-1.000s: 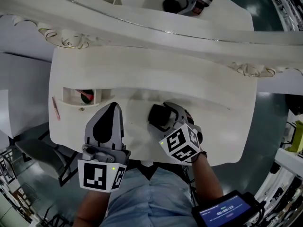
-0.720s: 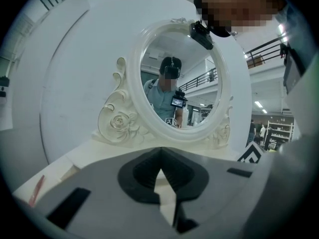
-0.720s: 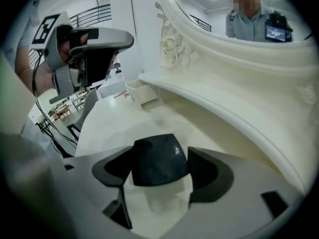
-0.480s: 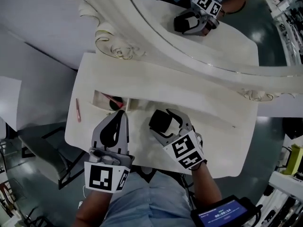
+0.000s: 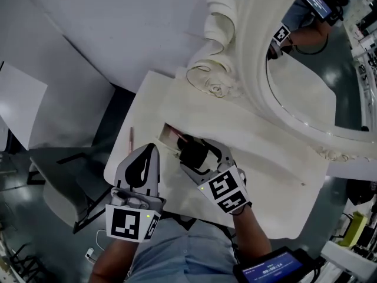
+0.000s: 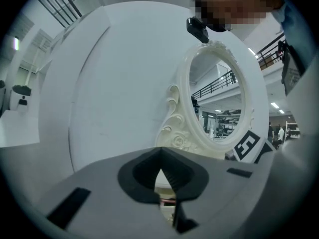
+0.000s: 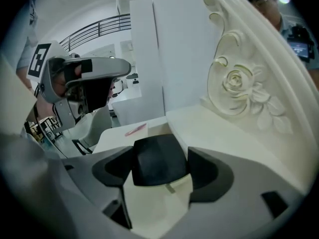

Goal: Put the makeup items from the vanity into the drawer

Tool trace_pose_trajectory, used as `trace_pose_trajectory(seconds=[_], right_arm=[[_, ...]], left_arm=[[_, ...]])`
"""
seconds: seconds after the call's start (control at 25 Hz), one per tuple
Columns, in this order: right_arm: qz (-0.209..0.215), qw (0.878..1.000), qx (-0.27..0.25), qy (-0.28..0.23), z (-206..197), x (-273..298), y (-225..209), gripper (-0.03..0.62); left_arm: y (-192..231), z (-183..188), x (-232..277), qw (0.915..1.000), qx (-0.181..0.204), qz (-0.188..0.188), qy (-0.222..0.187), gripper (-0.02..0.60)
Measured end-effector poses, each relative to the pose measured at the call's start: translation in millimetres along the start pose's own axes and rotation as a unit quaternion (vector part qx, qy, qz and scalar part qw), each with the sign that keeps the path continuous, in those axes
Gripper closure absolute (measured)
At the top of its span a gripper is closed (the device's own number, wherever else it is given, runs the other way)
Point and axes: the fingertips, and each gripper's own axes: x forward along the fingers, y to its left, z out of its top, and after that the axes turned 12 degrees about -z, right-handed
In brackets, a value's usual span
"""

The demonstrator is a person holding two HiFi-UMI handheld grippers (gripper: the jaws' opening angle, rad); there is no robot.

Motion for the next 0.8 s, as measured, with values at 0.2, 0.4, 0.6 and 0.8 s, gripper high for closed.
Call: trace_pose_trajectory(seconds=[0.2,0.4,0.6,0.8], right_arm=[[0.016,1.0,-0.004,0.02,3.5,20.1,10.4,0.247],[0.02,1.0,0.011,0.018,11.4,28.1,18.6,0.247],[-0.006,1.0,0.012,-0.008,23.2,28.8,15.2,0.247],[-0.038,0.999,0.009,-0.022,27.8,26.7,7.7,0.247]], left_arm=[[24.5,-9.5,-2.5,0.9997,-0.021,0.01,0.002,0.583],[42.1,-15.6,-4.0,0.9991,-0.036,0.02,0.003,0.583],[51.2,-17.3,-2.3,0.9988,-0.043,0.022,0.002,0.583],[52.5,-17.9,-2.2,0.9988,-0.045,0.018,0.002,0.583]])
